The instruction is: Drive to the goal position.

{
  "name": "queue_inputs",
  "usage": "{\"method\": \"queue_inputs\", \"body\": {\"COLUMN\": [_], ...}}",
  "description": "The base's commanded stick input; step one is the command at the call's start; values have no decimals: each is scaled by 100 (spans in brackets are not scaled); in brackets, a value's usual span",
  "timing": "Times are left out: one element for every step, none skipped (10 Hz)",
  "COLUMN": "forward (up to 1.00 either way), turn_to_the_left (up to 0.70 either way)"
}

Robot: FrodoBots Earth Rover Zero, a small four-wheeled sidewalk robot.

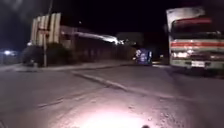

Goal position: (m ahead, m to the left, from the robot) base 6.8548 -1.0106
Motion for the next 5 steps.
{"method": "queue_inputs", "body": {"forward": [70, 70, 70, 70, 70], "turn_to_the_left": [0, 0, 0, 0, 0]}}
